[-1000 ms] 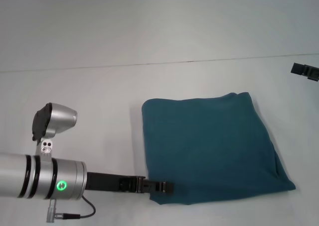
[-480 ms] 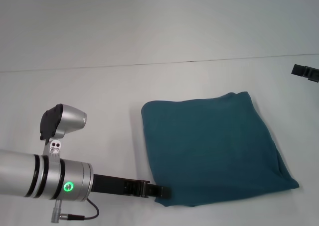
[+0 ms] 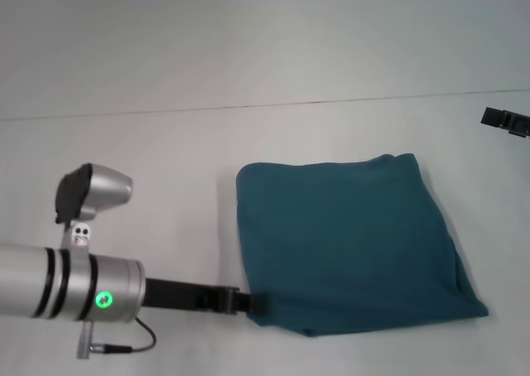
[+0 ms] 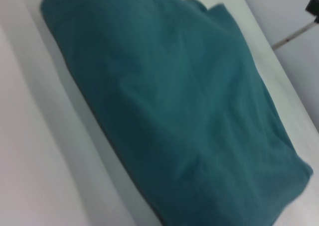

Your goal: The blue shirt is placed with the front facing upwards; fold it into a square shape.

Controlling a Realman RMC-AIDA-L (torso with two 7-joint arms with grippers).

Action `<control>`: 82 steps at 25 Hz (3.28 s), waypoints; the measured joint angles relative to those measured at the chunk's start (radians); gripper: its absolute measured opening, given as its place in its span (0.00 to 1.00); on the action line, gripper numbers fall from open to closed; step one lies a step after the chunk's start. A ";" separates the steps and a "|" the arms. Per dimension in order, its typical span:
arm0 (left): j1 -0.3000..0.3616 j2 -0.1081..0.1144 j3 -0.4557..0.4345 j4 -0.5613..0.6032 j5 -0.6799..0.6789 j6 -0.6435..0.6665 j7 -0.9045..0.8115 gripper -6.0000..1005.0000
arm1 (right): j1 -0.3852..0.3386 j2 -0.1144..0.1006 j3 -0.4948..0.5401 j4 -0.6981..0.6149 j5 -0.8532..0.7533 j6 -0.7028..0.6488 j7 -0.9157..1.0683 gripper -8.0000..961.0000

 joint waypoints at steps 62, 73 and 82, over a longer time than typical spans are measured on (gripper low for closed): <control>-0.068 -0.006 -0.168 -0.006 0.151 0.035 0.002 0.92 | 0.021 0.006 -0.003 0.012 -0.009 0.004 0.008 0.97; -0.069 -0.006 -0.157 0.000 0.152 0.007 0.003 0.64 | 0.016 0.009 -0.001 0.012 -0.008 0.003 0.006 0.97; -0.081 0.002 -0.164 0.001 0.153 -0.017 -0.001 0.18 | 0.017 0.010 -0.006 0.012 -0.008 0.006 0.005 0.97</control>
